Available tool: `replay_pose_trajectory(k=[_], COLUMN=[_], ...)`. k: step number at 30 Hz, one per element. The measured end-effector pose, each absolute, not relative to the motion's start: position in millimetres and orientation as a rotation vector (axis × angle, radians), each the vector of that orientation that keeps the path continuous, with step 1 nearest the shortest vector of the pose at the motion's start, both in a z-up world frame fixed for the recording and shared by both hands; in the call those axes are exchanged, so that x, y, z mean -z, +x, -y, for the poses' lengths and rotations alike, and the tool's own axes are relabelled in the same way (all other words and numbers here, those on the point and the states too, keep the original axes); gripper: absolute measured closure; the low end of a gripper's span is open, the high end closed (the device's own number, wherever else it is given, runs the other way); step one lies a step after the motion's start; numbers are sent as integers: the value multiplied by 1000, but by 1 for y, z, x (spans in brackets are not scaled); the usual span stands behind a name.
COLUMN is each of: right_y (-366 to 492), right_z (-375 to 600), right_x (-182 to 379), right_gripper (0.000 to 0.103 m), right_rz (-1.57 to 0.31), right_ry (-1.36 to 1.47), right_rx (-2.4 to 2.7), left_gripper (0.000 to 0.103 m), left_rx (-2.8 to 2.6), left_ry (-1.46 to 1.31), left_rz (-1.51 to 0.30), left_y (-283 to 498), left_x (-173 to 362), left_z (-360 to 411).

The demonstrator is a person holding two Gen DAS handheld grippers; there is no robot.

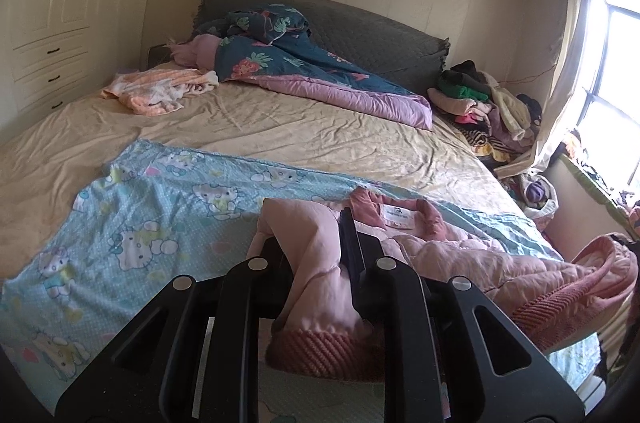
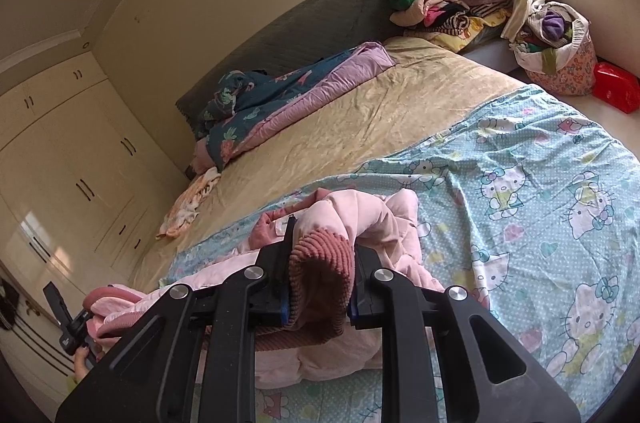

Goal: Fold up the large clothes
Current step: 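Lower the hem onto the collar and open both grippers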

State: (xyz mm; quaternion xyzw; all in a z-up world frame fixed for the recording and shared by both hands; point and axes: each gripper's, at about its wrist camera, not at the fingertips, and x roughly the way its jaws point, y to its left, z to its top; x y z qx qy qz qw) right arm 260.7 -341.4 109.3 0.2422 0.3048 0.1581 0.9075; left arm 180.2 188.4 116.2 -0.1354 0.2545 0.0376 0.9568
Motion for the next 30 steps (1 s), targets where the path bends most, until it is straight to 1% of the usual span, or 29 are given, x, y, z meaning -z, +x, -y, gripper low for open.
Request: replay_pose_trajectory(k=[5, 8, 10, 12, 13, 15, 19, 21, 26, 30], right_y=[273, 279, 284, 286, 287, 286, 282, 281, 274, 268], right_z=[342, 342, 341, 343, 342, 342, 341, 341, 342, 345], right_x=[-108, -108, -109, -110, -112, -117, -128, -130, -126, -117], right_gripper=[81, 76, 71, 59, 55, 42, 33, 24, 18, 9], right_rz=[-643, -641, -640, -630, -622, -595, -534, -512, -448, -422], right_ry=[544, 561, 577, 591, 591, 584, 552, 539, 519, 508], right_rx=[-331, -347, -360, -364, -371, -384, -410, -419, -404, -388], left_gripper=[91, 91, 91, 91, 91, 91, 91, 91, 91, 91], left_rx=[-83, -86, -88, -89, -90, -89, -84, -83, -82, -87], left_ry=[-270, -259, -262, -262, -261, -261, -264, -264, -268, -273], left_rz=[-528, -536, -543, -548, -550, -551, -555, -555, -569, -581], left_y=[193, 201, 207, 211, 213, 215, 222, 223, 234, 244], left_x=[-115, -113, -112, -110, -109, -109, -107, -106, -102, -96], left_z=[-188, -188, -189, -189, -188, -188, -188, -188, -190, -193])
